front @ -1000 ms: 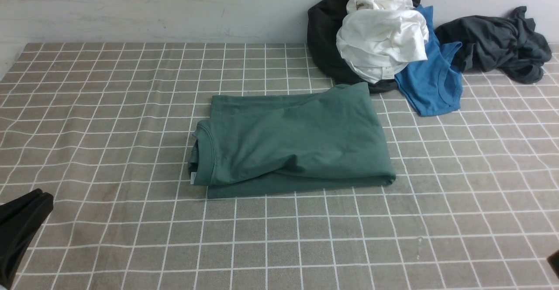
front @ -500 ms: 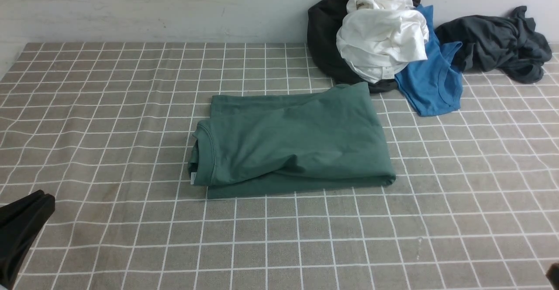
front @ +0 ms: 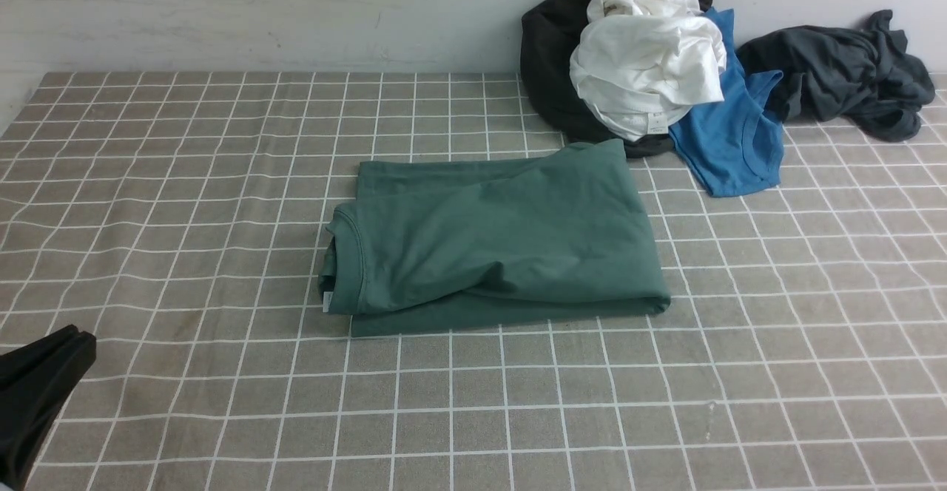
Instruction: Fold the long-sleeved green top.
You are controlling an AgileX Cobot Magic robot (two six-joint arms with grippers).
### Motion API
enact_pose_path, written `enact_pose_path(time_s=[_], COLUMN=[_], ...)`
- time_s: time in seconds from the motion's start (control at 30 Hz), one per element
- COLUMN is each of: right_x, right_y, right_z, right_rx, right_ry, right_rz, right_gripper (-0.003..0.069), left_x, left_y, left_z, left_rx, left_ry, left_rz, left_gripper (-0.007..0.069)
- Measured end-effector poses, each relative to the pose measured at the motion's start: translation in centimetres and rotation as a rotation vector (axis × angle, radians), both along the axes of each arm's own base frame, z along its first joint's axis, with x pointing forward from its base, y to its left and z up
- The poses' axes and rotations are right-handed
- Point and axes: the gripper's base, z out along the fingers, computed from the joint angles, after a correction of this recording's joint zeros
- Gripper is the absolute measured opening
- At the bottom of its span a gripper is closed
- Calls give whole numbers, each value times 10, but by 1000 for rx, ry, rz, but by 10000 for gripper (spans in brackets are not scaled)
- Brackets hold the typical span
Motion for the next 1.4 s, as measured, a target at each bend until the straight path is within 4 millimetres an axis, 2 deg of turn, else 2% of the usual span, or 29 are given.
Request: enact_pose_path(time_s=[0.5,0.63,0.8,0.9,0.97,1.17,1.4], right_x=[0,0,0,0,0,0,0], right_y=[0,0,0,0,0,0,0], right_z=[0,0,0,0,0,0,0], right_rx=[1,2,2,3,4,5,6], right_ry=[1,1,1,2,3,4,4], right_rz=[-1,-1,-1,-1,-1,-1,-1], right_gripper=[10,10,10,10,10,10,10], left_x=[0,-4,-14,-17,-17,-19,-19], left_y=[0,2,11,15,16,22,23], left_z=[-4,-28,-62,-82,-87,-105,-106], left_rx=[1,32,215,117,53,-96,-131], left_ry=[6,30,-41,-36,-18,196,211], left_rz=[2,5,64,124,146,244,261], left_gripper=[-7,-7,-7,-7,-7,-7,-7])
